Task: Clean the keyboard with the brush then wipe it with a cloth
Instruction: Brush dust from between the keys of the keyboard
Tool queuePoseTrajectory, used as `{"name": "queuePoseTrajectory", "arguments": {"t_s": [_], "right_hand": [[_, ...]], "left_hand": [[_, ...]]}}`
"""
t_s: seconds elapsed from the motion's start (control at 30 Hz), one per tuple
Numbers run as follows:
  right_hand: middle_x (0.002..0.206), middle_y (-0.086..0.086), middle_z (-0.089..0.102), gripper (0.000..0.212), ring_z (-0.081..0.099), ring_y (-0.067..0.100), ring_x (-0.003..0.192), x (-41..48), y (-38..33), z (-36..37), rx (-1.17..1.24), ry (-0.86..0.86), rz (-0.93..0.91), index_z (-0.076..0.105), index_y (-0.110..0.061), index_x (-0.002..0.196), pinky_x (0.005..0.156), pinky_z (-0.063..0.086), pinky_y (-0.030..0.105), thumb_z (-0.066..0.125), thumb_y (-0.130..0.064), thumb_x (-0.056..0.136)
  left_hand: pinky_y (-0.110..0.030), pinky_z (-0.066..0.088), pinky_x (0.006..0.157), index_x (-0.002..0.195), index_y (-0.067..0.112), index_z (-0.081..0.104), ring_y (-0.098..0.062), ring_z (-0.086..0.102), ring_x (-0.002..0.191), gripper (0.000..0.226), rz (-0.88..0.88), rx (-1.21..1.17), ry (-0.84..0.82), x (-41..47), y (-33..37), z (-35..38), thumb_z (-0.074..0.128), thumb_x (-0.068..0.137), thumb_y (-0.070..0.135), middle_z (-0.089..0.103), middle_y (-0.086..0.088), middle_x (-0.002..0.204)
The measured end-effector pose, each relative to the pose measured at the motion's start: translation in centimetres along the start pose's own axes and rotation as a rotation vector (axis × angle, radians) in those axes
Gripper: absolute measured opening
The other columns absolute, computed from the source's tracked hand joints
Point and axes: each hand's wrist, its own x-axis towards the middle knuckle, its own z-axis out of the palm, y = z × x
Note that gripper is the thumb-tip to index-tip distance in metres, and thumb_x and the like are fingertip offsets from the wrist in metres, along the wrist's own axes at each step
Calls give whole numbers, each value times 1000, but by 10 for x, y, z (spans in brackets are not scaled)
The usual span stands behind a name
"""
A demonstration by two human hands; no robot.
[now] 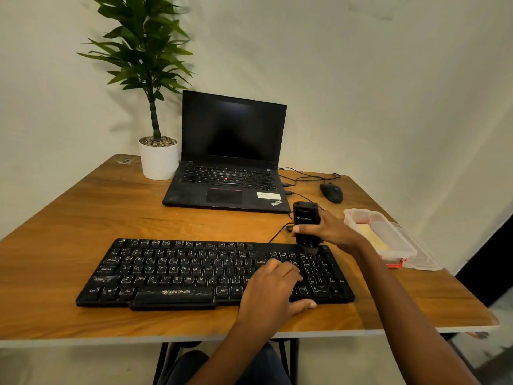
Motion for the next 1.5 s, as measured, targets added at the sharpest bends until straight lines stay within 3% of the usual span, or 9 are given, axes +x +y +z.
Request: {"name": "queuePoseTrajectory", "arguments": {"t_s": [0.13,0.23,0.43,0.6,0.73,0.93,1.1,1.27,1.5], "right_hand": [[107,6,65,37,59,22,102,4,-3,-20,-78,-62,61,54,-19,110,84,50,37,71,-29,79],[113,5,63,56,57,23,106,4,-7,-13,-101,-108,31,58,-21,114,86,46,35,74,-42,65],[105,3,70,42,59,27,107,-4,-6,-32,-44,-143,71,61,-26,105,86,46,44,70,-33,66],[107,-5,63,41,56,13,96,-10,-11,-16,-40,-124,26,61,-26,107,72,41,25,67,-32,66],[92,5,64,42,54,14,73,-18,2,-27,21,35,33,57,-14,104,56,39,23,75,-30,69],[82,0,62,21,54,8,65,-26,12,0,145,318,11,55,-21,91,41,37,10,71,-19,79],[83,1,63,22,61,17,79,-30,12,15,221,592,56,52,-25,81,62,51,31,71,-15,75],[73,-2,62,20,60,13,66,-45,7,20,124,516,74,51,-23,74,53,46,28,70,-17,76],[80,-3,61,19,59,13,74,-53,-5,34,24,556,2,48,-26,79,66,50,28,68,-25,80]], "left_hand": [[-14,50,67,86,33,71,0,59,82,55,-4,2,4,0,0,0,33,73,70,65,21,90],[-13,50,68,86,33,70,1,59,82,54,-3,-5,-10,-1,0,0,33,73,70,64,22,90],[-13,50,67,84,33,71,0,59,82,54,9,-1,20,-1,-1,2,33,72,70,65,21,89],[-13,49,69,85,33,71,0,59,82,54,15,13,22,-1,0,-1,34,73,70,65,21,90],[-12,49,69,85,33,71,0,59,82,54,18,18,26,-1,1,-2,34,73,70,65,21,90],[-16,52,69,89,28,70,-3,59,84,53,21,27,30,-2,3,-5,38,74,68,65,17,91],[-19,51,71,91,26,70,-5,59,86,54,23,52,17,-2,4,-7,39,75,67,66,15,93],[-19,51,71,92,25,70,-6,59,86,54,23,50,18,-2,4,-7,41,75,67,65,15,93],[-19,51,70,90,25,70,-6,60,85,54,30,65,40,-2,2,-5,40,74,67,66,15,93]]}}
